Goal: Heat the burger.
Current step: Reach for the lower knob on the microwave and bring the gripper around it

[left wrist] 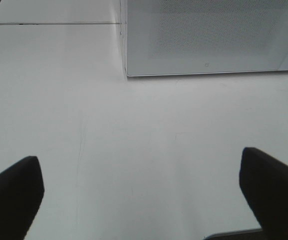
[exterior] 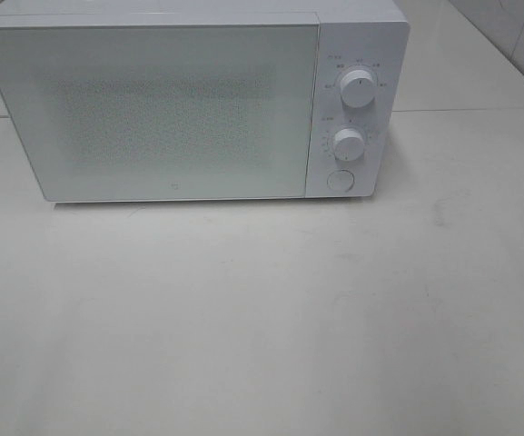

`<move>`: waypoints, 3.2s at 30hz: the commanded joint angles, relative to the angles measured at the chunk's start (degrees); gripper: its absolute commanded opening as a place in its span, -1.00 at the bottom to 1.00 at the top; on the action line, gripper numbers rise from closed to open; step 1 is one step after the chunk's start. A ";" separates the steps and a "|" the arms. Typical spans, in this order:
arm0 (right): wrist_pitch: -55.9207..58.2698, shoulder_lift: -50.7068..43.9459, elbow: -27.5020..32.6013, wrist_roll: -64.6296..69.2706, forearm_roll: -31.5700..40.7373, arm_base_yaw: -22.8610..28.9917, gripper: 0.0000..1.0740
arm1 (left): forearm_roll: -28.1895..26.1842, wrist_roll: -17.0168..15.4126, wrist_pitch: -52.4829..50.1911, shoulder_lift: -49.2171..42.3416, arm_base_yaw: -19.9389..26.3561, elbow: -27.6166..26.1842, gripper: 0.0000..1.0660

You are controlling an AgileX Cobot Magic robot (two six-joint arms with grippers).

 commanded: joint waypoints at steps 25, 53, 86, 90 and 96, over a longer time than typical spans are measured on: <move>-35.81 21.49 0.11 -0.40 -0.11 -0.17 0.27 | -0.46 -0.40 -0.57 -1.38 0.11 -0.06 0.88; -83.31 44.81 10.08 -32.37 42.80 23.32 0.51 | -0.46 -0.40 -0.57 -1.38 0.11 -0.06 0.88; -100.15 71.91 -3.72 -28.48 59.93 37.64 0.41 | -0.46 -0.40 -0.57 -1.38 0.11 -0.06 0.88; -101.30 75.06 -7.33 -28.48 59.99 37.01 0.41 | -0.46 -0.40 -0.57 -1.38 0.11 -0.06 0.88; -101.30 76.95 -10.37 -28.30 59.93 35.64 0.41 | -0.46 -0.40 -0.57 -1.38 0.11 -0.06 0.88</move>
